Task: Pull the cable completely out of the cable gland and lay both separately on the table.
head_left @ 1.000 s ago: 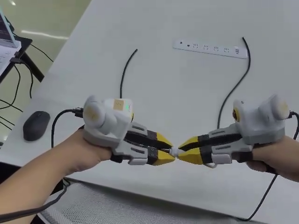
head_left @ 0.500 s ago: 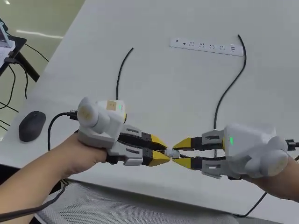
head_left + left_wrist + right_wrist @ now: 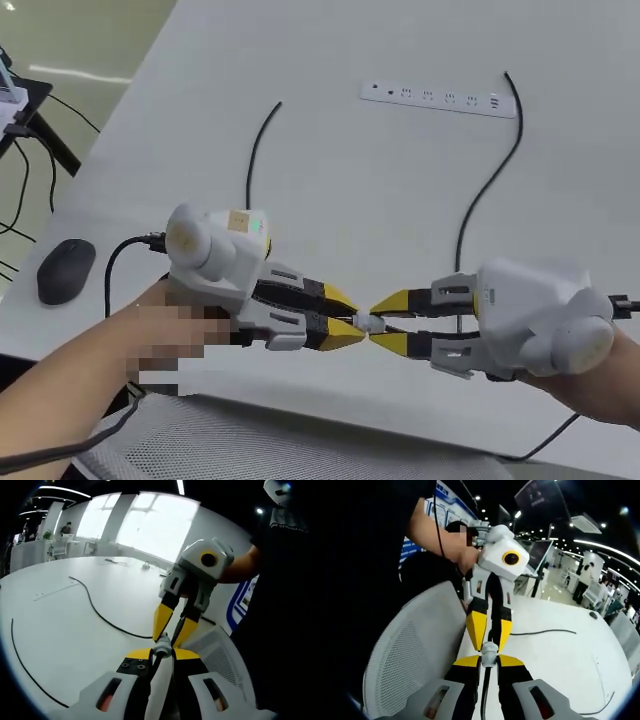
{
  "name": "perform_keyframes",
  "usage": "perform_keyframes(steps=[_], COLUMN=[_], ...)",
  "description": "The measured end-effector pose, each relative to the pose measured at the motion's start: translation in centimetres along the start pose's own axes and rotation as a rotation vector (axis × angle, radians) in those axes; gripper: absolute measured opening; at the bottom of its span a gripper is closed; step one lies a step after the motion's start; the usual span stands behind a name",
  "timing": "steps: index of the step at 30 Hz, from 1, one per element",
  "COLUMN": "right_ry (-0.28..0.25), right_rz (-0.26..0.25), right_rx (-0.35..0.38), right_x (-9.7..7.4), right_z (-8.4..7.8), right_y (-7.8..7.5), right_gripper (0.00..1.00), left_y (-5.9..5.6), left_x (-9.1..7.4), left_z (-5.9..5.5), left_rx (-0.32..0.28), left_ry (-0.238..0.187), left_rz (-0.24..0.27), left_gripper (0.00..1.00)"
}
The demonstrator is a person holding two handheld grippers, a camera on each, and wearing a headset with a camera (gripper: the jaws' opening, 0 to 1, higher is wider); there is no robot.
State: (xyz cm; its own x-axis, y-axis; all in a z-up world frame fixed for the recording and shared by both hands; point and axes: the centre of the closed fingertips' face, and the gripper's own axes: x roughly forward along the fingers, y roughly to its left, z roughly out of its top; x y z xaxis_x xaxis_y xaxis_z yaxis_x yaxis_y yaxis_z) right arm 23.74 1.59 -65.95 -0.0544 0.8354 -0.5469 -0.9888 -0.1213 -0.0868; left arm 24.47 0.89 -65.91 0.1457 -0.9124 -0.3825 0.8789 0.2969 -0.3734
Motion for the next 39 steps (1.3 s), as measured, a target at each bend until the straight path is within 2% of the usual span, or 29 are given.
perform_keyframes(steps=[1, 2, 7, 11, 13, 15, 17, 18, 19, 23, 24, 25, 26, 28, 31, 39], right_ry=[-0.013, -0.041, -0.05, -0.029, -0.025, -0.051, -0.034, -0.013, -0.018, 0.02, 0.055, 0.071, 0.081, 0.124, 0.144, 0.211], right_rz=[0.001, -0.001, -0.041, -0.105, -0.144, -0.169, -0.207, -0.238, -0.235, -0.304, -0.342, -0.356, -0.359, -0.405, -0.465, -0.502], right_rx=[0.004, 0.042, 0.115, 0.188, 0.254, 0.324, 0.379, 0.38, 0.37, 0.395, 0.404, 0.41, 0.398, 0.353, 0.346, 0.241], right_x=[0.0, -0.1, -0.7, -1.5, -1.9, -2.2, -2.2, -2.3, -2.1, -1.7, -1.7, -1.6, -1.5, -1.5, -1.4, -0.9], right_z=[0.3, 0.8, 1.0, 0.6, 0.6, 1.0, 0.7, 0.5, 0.7, 0.7, 0.3, 0.2, 0.2, 0.0, 0.2, 0.6], right_y=[0.0, 0.0, -0.8, -1.7, -2.0, -2.2, -2.4, -2.5, -2.2, -1.9, -2.0, -1.9, -1.7, -1.8, -2.1, -2.2], right_gripper=[0.08, 0.09, 0.13, 0.15, 0.15, 0.15, 0.17, 0.17, 0.17, 0.16, 0.16, 0.15, 0.15, 0.14, 0.12, 0.08], left_y=[-0.1, -0.1, 0.2, 0.2, 0.3, 0.4, 0.6, 0.6, 0.7, 0.8, 0.8, 0.8, 0.8, 0.8, 0.7, 0.8], left_x=[0.0, 0.0, -0.2, -0.5, -0.8, -1.2, -1.5, -1.6, -1.8, -2.2, -2.3, -2.4, -2.4, -2.5, -2.4, -2.4], left_z=[0.0, 0.1, 0.4, 0.7, 0.9, 1.3, 1.5, 1.6, 1.7, 1.8, 1.8, 1.8, 1.8, 1.9, 2.0, 2.8], left_rx=[0.006, 0.01, 0.033, 0.064, 0.088, 0.117, 0.138, 0.147, 0.16, 0.187, 0.19, 0.189, 0.191, 0.207, 0.209, 0.21], left_ry=[-0.002, -0.003, -0.013, -0.007, -0.006, -0.017, -0.022, -0.024, -0.026, -0.021, -0.021, -0.022, -0.021, -0.024, -0.028, -0.046], left_rz=[-0.002, -0.001, 0.004, -0.002, -0.001, 0.001, 0.005, 0.004, 0.001, -0.008, -0.011, -0.014, -0.015, -0.021, -0.034, -0.038], left_gripper=[0.15, 0.15, 0.15, 0.15, 0.15, 0.15, 0.15, 0.15, 0.15, 0.15, 0.15, 0.15, 0.15, 0.15, 0.15, 0.15])
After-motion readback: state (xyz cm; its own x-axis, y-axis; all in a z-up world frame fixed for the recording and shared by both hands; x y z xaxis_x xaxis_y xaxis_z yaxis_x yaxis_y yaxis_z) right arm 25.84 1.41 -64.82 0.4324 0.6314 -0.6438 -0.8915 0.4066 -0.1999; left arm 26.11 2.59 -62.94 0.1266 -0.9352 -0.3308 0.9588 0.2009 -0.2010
